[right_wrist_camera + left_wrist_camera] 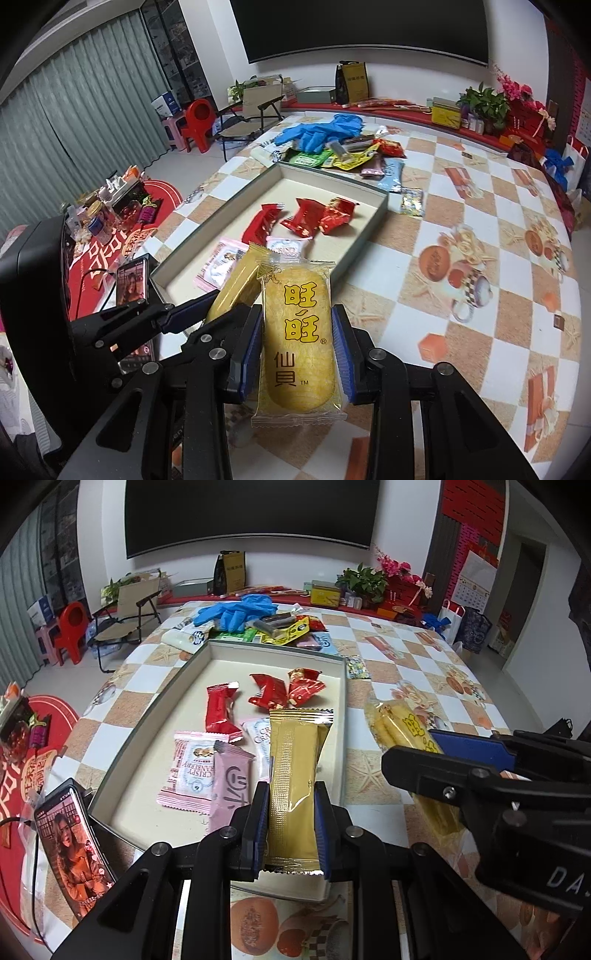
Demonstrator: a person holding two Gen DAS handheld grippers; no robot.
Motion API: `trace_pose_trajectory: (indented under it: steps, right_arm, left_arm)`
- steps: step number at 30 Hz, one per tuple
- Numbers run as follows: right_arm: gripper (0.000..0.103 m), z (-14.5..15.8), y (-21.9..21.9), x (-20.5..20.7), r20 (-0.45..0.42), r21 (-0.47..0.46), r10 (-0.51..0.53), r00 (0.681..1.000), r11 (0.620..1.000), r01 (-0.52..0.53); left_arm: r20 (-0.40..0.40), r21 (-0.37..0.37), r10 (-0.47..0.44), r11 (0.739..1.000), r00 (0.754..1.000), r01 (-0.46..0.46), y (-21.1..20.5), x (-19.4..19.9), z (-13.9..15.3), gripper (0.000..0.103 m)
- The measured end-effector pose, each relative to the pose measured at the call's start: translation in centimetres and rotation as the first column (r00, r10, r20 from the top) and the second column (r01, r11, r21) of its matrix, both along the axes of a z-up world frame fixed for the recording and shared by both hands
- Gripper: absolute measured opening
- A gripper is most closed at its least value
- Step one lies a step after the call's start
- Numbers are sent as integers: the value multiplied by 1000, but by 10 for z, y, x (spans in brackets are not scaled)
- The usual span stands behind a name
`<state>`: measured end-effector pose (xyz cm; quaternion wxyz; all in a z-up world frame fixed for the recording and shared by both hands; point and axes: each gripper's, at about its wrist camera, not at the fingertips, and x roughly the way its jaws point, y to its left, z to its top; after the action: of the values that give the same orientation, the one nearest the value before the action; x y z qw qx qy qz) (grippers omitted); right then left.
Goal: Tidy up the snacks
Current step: 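Carry the gold packet over the tray with the left gripper while the right carries the Wangwang packet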
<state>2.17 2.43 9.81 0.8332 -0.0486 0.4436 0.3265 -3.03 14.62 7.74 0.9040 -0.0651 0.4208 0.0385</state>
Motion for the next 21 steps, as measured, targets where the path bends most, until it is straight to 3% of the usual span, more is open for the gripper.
trace_pose_trajectory:
  steps: [21]
  right_arm:
    - [37, -8, 52, 33, -20, -56, 22, 1000, 998, -23]
  left_arm:
    - [-33, -43, 69, 997, 997, -70, 44, 23, -10, 24]
